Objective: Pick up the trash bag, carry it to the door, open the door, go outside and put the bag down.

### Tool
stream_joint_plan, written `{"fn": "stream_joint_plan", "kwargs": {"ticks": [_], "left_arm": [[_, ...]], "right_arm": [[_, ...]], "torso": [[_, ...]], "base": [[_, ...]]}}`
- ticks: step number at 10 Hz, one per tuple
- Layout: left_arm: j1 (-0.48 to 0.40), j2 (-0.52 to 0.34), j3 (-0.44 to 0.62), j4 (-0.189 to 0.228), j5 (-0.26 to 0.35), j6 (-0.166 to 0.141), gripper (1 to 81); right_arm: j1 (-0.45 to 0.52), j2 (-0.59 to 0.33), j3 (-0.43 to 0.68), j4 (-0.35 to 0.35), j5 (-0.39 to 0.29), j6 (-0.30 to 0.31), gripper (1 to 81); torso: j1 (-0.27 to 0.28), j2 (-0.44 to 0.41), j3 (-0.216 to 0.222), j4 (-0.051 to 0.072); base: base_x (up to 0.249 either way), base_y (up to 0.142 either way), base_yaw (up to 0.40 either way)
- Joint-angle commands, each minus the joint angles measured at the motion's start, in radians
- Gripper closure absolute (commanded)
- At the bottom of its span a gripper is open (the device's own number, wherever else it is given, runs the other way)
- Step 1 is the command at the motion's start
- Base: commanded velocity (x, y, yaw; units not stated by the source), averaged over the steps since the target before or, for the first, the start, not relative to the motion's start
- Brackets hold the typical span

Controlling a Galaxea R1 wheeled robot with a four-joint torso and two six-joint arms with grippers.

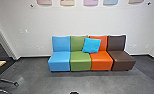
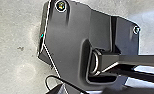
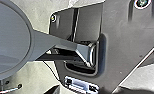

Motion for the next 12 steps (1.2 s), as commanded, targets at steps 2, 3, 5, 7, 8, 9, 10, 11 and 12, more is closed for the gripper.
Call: {"fn": "stream_joint_plan", "kwargs": {"ticks": [2, 3, 5, 7, 8, 9, 10, 11, 12], "left_arm": [[-0.113, -0.068, 0.052, -0.111, 0.099, -0.006, 1.0], [-0.139, -0.068, 0.050, -0.119, 0.131, -0.006, 1.0], [-0.168, -0.072, 0.046, -0.134, 0.139, -0.007, 1.0], [-0.208, -0.083, 0.046, -0.170, 0.189, -0.007, 1.0], [-0.223, -0.083, 0.046, -0.176, 0.199, -0.007, 1.0], [-0.236, -0.084, 0.046, -0.180, 0.202, -0.007, 1.0], [-0.248, -0.089, 0.046, -0.185, 0.203, -0.007, 1.0], [-0.265, -0.095, 0.050, -0.197, 0.230, -0.007, 1.0], [-0.280, -0.094, 0.047, -0.205, 0.257, -0.006, 1.0]], "right_arm": [[0.060, -0.172, 0.189, 0.073, -0.059, 0.004, 1.0], [0.072, -0.211, 0.228, 0.083, -0.060, 0.004, 1.0], [0.105, -0.293, 0.300, 0.106, -0.059, 0.004, 1.0], [0.147, -0.363, 0.369, 0.124, -0.064, 0.003, 1.0], [0.168, -0.387, 0.398, 0.124, -0.086, 0.003, 1.0], [0.186, -0.407, 0.426, 0.124, -0.096, 0.003, 1.0], [0.201, -0.424, 0.446, 0.126, -0.096, 0.003, 1.0], [0.218, -0.450, 0.478, 0.129, -0.097, 0.003, 1.0], [0.232, -0.487, 0.516, 0.135, -0.097, 0.003, 1.0]], "torso": [[0.078, -0.122, -0.008, 0.000], [0.104, -0.163, -0.013, 0.000], [0.147, -0.231, -0.013, 0.000], [0.192, -0.303, -0.014, 0.000], [0.216, -0.340, -0.014, 0.000], [0.240, -0.378, -0.014, 0.000], [0.262, -0.414, -0.014, 0.000], [0.283, -0.447, -0.014, 0.000], [0.307, -0.485, -0.053, 0.000]], "base": [[0.000, 0.000, 0.000], [0.000, 0.000, 0.000], [0.000, 0.000, 0.000], [0.000, 0.000, 0.000], [0.000, 0.000, 0.000], [0.000, 0.000, 0.000], [0.000, 0.000, 0.000], [0.000, 0.000, 0.000], [0.000, 0.000, 0.000]]}}
